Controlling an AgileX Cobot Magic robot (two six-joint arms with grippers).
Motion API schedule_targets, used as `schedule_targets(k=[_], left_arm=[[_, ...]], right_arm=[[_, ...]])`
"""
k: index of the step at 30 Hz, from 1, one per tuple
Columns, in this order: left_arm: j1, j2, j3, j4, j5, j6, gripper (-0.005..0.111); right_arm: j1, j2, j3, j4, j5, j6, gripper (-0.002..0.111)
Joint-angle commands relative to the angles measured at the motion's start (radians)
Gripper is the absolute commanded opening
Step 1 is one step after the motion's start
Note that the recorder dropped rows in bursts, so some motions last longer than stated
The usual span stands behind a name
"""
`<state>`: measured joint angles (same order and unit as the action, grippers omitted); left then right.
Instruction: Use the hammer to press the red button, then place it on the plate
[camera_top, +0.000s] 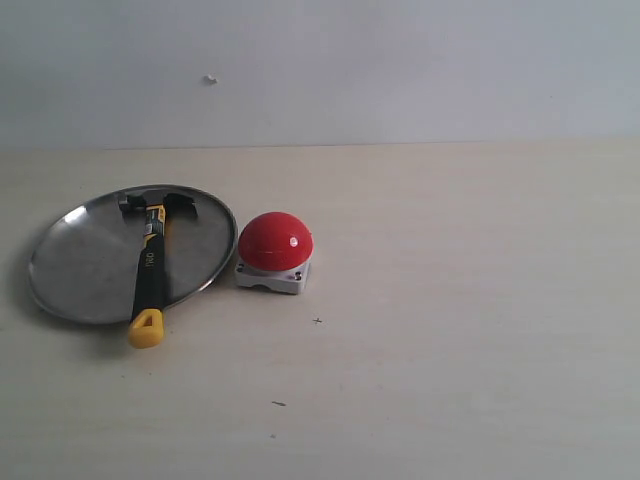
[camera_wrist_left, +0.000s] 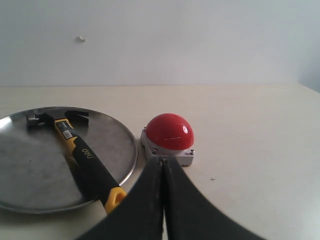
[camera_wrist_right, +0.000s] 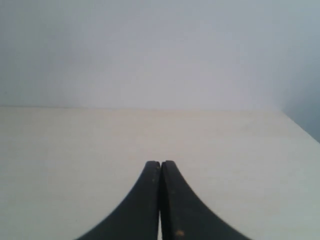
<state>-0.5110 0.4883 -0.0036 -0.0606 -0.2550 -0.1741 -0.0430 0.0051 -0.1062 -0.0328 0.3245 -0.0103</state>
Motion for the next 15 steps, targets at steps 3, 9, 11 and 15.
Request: schedule_targets(k=[3,9,11,15], left_arm=[[0.002,-0.004,0.004,0.002,-0.001,0.004,0.0],[0.002,-0.004,0.004,0.002,-0.001,0.006,0.0],[0.002,-0.004,0.004,0.002,-0.001,0.006,0.0],[0.002,-0.004,0.004,0.002,-0.001,0.006,0.0]], right_arm=[[-0.004,-0.005,0.086,-0.001,-0.013,-0.004,0.0],[-0.004,-0.005,0.106,0.001,-0.02,0.02,0.0],[-0.004,-0.005,0.106,0.001,-0.018,0.02,0.0],[-0.004,-0.005,0.106,0.001,-0.018,0.022,0.0]])
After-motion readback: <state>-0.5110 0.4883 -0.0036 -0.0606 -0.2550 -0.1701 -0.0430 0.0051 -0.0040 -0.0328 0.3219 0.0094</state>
